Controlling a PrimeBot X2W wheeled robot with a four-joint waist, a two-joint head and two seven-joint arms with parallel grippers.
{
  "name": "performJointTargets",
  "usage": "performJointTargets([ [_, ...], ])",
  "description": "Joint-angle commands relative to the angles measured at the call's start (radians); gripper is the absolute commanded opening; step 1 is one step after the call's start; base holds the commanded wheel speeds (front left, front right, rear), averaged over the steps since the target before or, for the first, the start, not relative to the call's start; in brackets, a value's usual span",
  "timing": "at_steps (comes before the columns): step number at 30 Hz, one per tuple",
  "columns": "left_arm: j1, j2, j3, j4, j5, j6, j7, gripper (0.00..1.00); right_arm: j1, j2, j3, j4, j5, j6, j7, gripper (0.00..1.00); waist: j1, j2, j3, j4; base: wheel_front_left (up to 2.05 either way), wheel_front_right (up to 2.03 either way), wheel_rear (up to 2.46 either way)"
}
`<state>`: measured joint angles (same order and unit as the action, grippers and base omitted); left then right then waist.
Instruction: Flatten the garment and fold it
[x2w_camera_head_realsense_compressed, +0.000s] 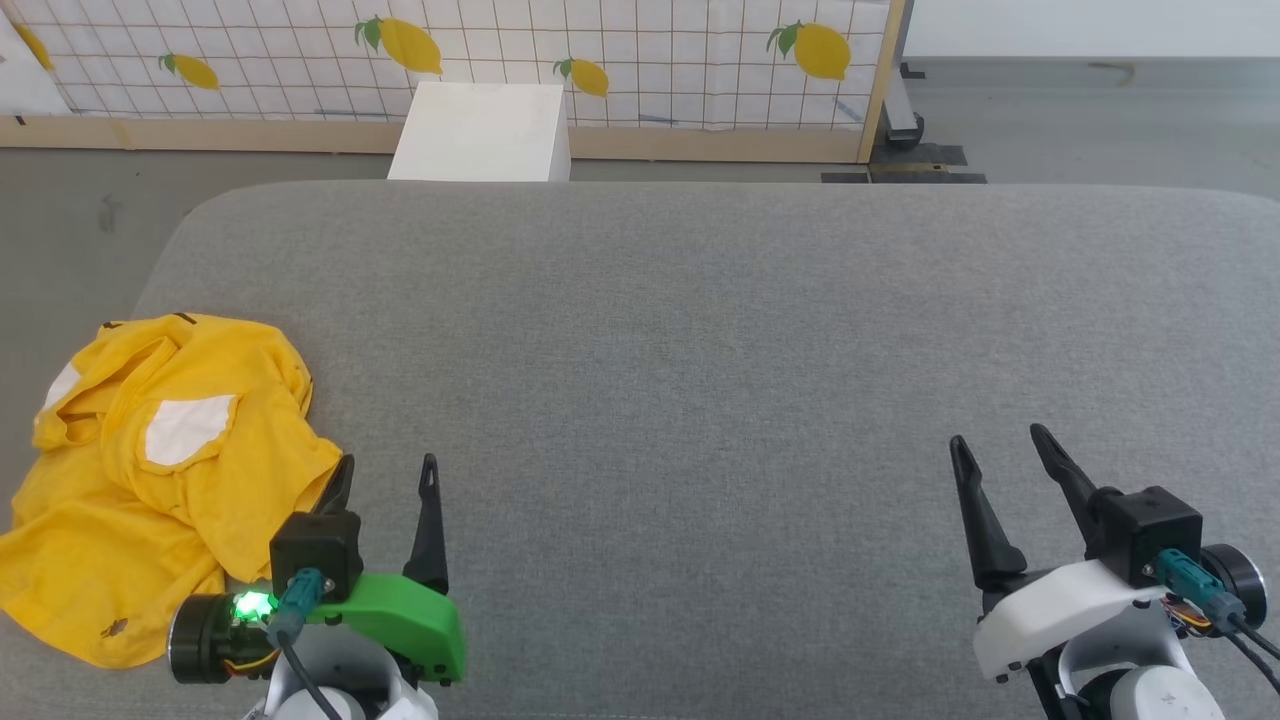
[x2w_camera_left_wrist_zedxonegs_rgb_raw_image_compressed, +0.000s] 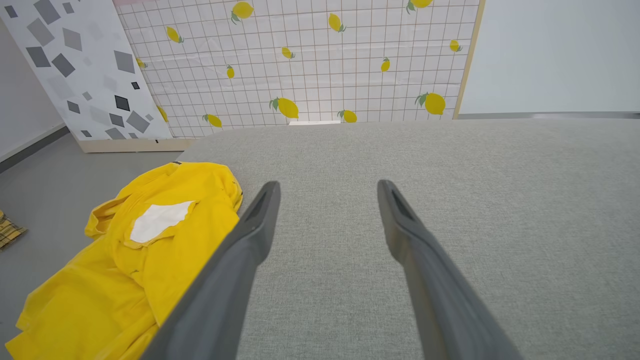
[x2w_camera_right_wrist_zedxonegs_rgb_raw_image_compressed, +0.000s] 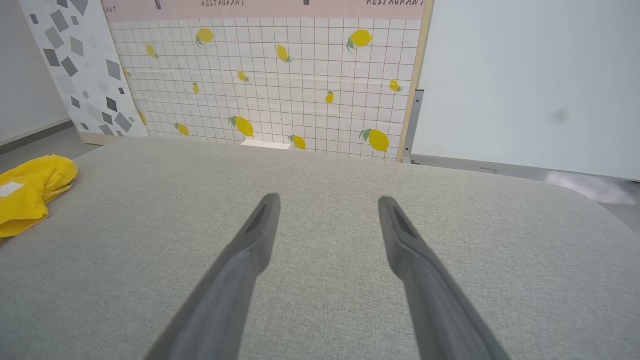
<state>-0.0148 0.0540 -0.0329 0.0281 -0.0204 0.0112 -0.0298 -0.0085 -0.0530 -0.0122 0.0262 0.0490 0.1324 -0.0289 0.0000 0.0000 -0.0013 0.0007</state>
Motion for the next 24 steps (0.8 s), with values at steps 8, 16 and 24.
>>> performJointTargets([
  [8, 0.005, 0.003, -0.009, 0.014, -0.01, 0.025, -0.026, 1.0, 0.014, 0.001, -0.005, 0.022, 0.033, 0.0, -0.026, 1.0, 0.0, 0.0, -0.002, 0.013, 0.0, 0.0, 0.0],
  [16, 0.016, 0.01, -0.007, 0.018, -0.017, 0.043, -0.043, 1.0, 0.01, 0.001, 0.005, 0.044, 0.044, 0.0, -0.042, 1.0, 0.0, 0.0, -0.006, 0.058, 0.0, 0.0, 0.0],
  [24, 0.03, 0.015, -0.008, 0.02, -0.026, 0.061, -0.059, 1.0, 0.014, 0.001, 0.002, 0.069, 0.059, -0.001, -0.059, 1.0, 0.0, 0.0, -0.009, 0.132, 0.0, 0.0, 0.0],
])
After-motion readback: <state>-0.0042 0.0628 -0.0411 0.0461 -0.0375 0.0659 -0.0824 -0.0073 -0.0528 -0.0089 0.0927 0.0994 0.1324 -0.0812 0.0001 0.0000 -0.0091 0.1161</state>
